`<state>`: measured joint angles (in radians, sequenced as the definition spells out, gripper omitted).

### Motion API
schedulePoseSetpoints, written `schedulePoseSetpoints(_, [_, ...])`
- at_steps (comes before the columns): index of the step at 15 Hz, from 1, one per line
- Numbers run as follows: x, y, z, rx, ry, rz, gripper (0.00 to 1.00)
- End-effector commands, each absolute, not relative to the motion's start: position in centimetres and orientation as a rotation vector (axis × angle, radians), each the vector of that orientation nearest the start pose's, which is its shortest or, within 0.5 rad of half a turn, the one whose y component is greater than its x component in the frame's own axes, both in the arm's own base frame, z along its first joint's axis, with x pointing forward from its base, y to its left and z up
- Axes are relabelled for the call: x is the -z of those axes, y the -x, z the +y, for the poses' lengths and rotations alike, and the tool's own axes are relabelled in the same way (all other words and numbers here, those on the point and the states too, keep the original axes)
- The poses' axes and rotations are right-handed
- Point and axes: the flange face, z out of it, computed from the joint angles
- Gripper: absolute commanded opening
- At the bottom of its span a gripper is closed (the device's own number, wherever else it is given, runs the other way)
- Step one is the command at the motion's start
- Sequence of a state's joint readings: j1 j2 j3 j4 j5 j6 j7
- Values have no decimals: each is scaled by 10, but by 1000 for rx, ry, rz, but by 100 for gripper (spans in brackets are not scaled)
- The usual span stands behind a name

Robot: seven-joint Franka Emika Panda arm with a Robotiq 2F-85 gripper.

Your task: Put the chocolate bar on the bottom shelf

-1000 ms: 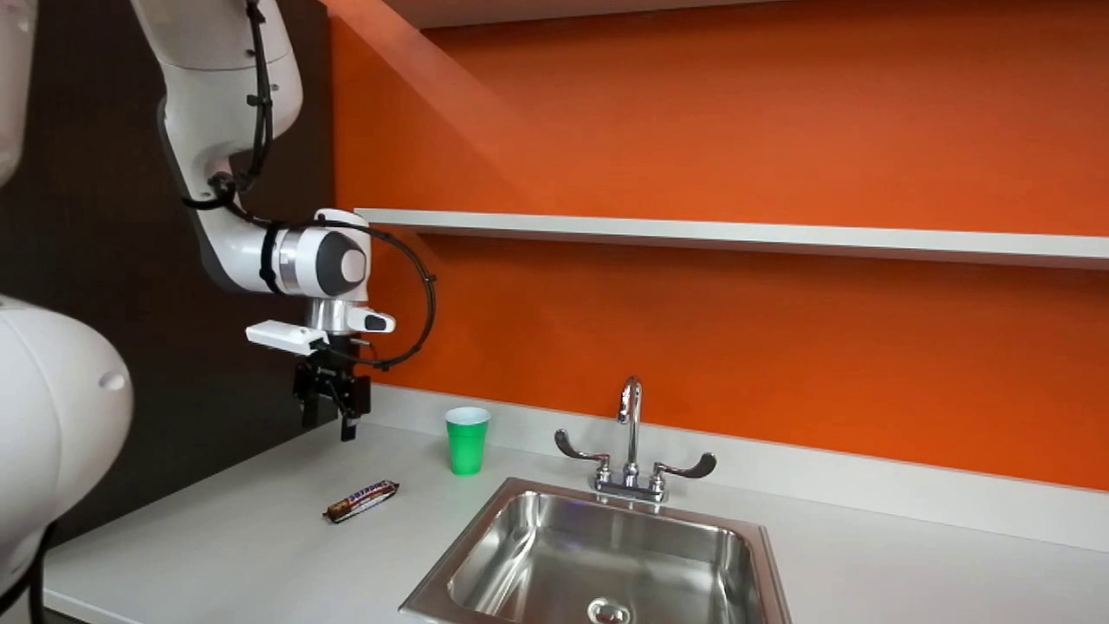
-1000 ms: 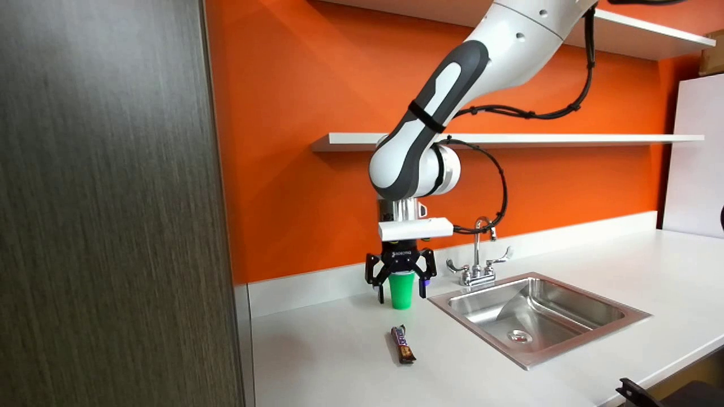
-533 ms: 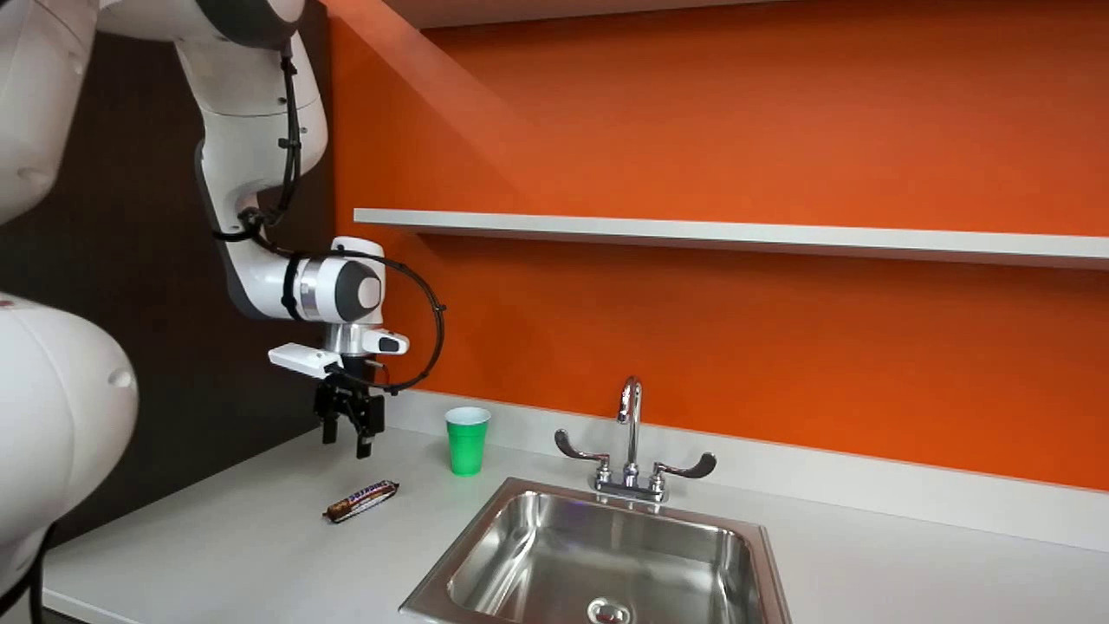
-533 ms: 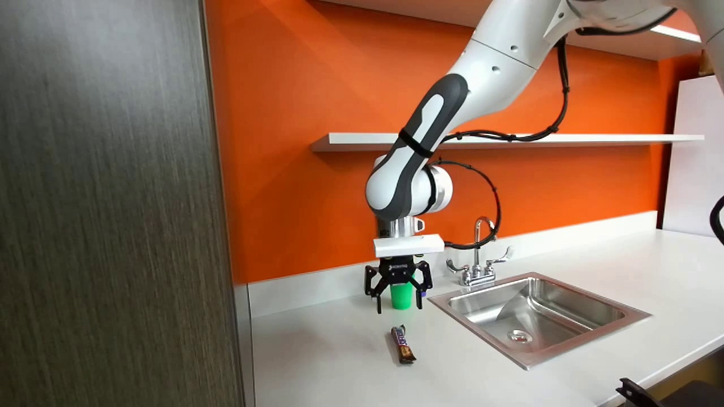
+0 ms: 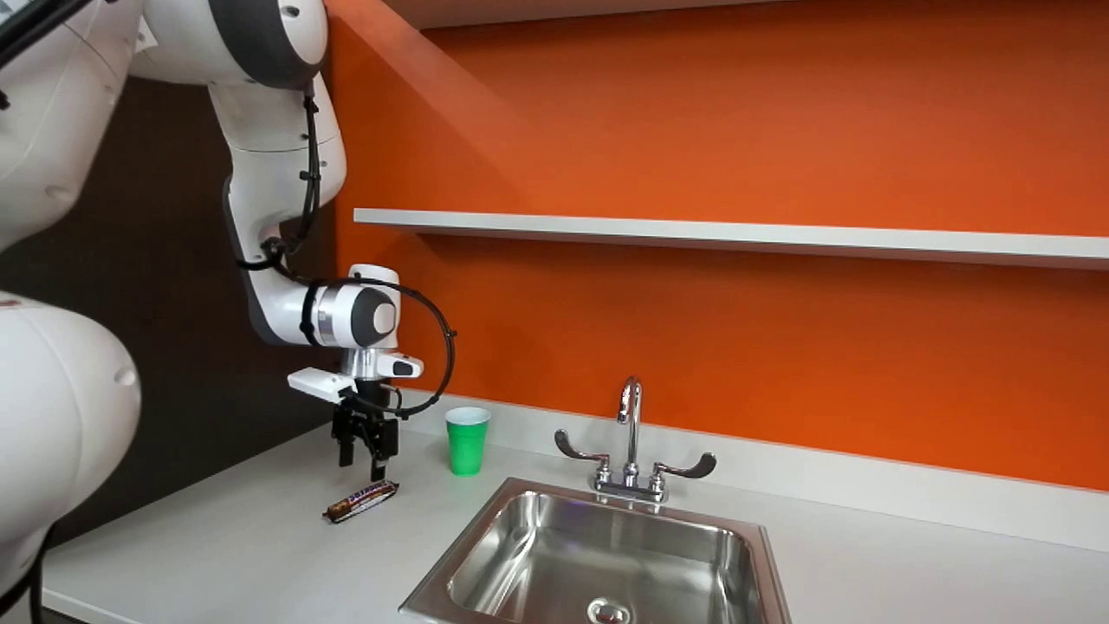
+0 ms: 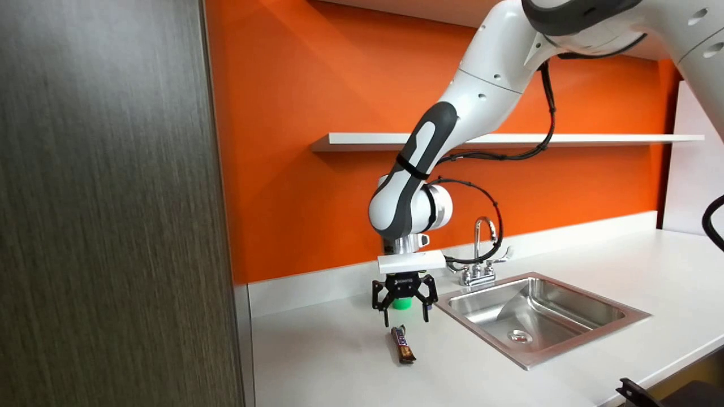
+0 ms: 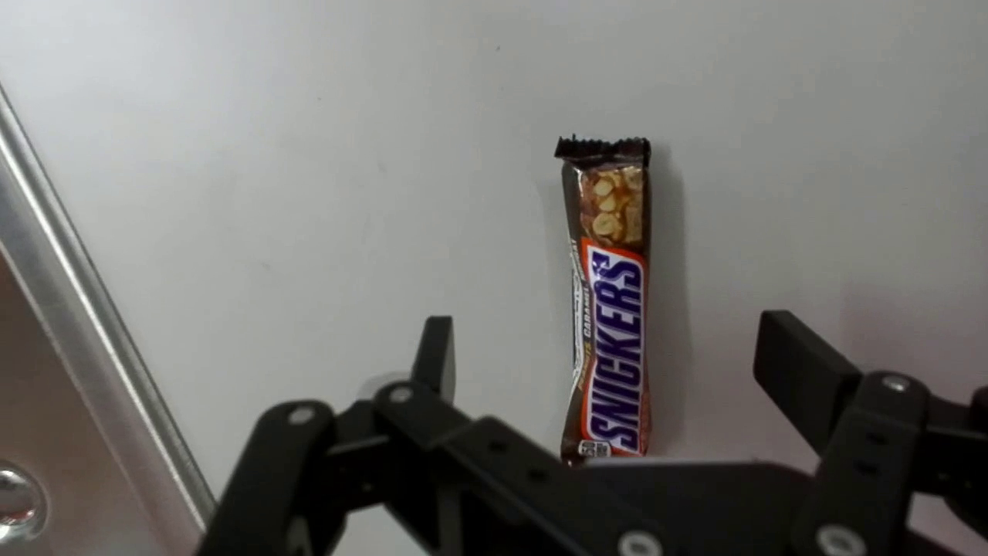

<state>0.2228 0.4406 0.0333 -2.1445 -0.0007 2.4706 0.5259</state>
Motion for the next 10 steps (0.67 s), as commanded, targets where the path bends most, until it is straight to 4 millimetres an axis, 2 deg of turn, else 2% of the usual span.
schedulePoseSetpoints(1, [-174,-545,143,-175,3140,472,100])
schedulePoseSetpoints(10, [-153,-542,149,-218,3147,465,100])
